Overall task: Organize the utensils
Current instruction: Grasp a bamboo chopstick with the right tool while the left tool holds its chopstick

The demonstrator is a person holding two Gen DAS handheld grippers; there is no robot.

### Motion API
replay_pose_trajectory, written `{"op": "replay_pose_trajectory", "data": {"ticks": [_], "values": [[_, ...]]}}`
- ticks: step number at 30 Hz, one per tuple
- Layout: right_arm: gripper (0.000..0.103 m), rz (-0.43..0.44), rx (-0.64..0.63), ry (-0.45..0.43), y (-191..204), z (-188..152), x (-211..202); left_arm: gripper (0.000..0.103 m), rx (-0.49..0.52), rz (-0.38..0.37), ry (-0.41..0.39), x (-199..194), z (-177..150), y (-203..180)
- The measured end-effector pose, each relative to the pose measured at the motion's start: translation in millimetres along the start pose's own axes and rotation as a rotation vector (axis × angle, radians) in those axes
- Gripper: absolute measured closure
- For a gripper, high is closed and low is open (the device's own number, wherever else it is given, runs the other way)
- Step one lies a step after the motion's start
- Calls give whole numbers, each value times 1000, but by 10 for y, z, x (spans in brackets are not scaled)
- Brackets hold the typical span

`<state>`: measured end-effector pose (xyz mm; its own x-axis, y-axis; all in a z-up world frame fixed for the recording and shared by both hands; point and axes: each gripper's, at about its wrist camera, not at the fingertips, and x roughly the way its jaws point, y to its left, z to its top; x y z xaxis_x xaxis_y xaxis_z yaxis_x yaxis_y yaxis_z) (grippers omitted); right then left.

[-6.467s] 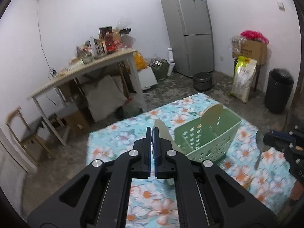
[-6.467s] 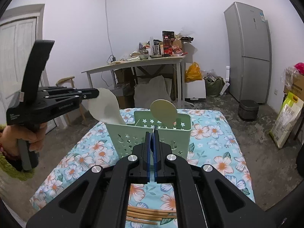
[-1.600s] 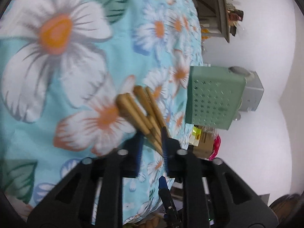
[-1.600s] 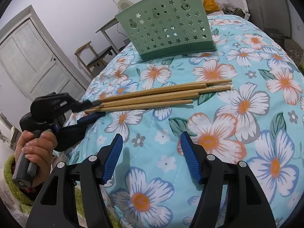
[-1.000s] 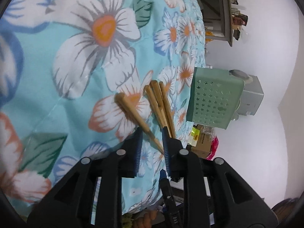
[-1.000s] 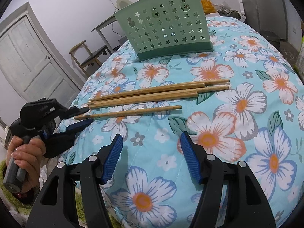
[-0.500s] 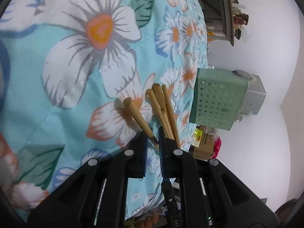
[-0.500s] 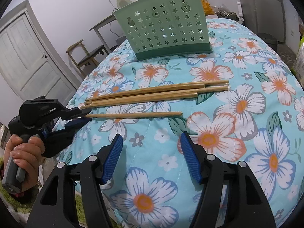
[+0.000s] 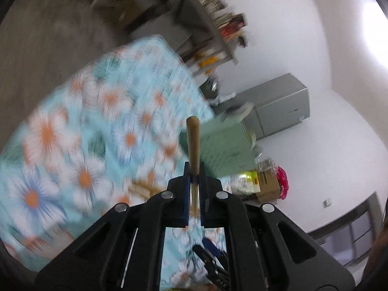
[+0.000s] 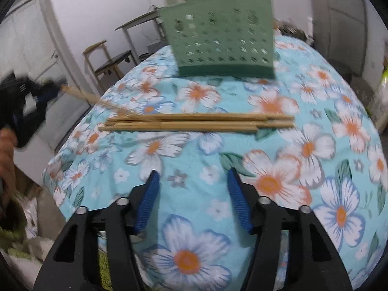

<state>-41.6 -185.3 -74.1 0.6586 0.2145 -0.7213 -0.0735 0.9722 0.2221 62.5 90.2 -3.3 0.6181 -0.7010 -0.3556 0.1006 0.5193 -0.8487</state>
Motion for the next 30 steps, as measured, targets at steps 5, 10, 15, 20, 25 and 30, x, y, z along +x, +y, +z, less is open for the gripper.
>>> {"op": "replay_pose_trajectory", "data": {"ticks": [5,10,15,20,25,30], "values": [[62,52,-190,-30,477,154,36,99,139,14,-143,-292,280,-244],[73,36,-446,-42,1062,318,261,98,254,61,-240,-415,450,-373],[77,-25,-698,-37,1456,345,472,99,234,61,-241,-406,572,-227],[80,-90,-871,-1,1610,270,645,98,235,64,-226,-370,588,-78],[80,-145,-1012,6,1688,182,741,98,244,65,-221,-345,616,-17],[83,-179,-1116,-4,1802,77,791,98,237,59,-211,-335,631,40]]}}
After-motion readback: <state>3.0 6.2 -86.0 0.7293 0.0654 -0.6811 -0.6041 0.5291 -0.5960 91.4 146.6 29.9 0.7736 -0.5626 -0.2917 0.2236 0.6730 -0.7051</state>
